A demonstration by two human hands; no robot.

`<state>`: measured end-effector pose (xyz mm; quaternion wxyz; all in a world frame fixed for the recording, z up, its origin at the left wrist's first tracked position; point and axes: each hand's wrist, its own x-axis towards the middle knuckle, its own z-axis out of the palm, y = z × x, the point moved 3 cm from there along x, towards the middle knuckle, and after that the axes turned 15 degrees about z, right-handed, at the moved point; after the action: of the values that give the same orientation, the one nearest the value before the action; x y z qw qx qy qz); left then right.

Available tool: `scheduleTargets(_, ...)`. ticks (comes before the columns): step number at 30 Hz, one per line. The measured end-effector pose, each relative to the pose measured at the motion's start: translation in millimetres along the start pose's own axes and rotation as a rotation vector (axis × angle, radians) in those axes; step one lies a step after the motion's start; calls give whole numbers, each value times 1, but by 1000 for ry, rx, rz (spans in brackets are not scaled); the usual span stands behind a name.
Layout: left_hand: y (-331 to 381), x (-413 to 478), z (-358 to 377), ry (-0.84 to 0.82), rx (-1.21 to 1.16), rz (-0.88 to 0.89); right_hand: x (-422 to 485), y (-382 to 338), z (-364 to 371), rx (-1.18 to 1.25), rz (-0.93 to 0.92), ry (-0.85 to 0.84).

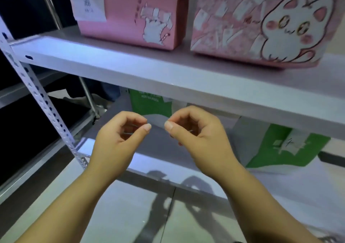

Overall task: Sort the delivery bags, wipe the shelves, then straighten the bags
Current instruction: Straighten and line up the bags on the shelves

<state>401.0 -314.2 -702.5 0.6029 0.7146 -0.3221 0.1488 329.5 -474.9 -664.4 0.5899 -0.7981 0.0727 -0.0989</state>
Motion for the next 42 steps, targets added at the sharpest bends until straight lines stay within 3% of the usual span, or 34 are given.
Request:
scheduleTargets(9,-149,-4,-3,-173,51,-140,47,109,51,-131,264,180)
scheduleTargets(15,-230,14,7,-210,49,-218,104,171,54,-375,502,293)
scheduleTargets(19,-288,40,11,-110,54,-297,143,194,56,-442,466,381)
scheduleTargets(24,-338,78,12,-134,217,-187,182,209,59,-512,447,534)
scheduleTargets(28,-356,101,21,-228,244,-357,198,215,57,-490,470,549)
scheduleTargets(30,-354,106,29,-285,126,-397,201,216,55,-496,465,562)
scheduleTargets(34,-342,102,40,-267,-64,-311,197,216,53,-449,462,580)
scheduleTargets(42,-319,59,25,-163,-33,-206,154,222,51,-330,412,550)
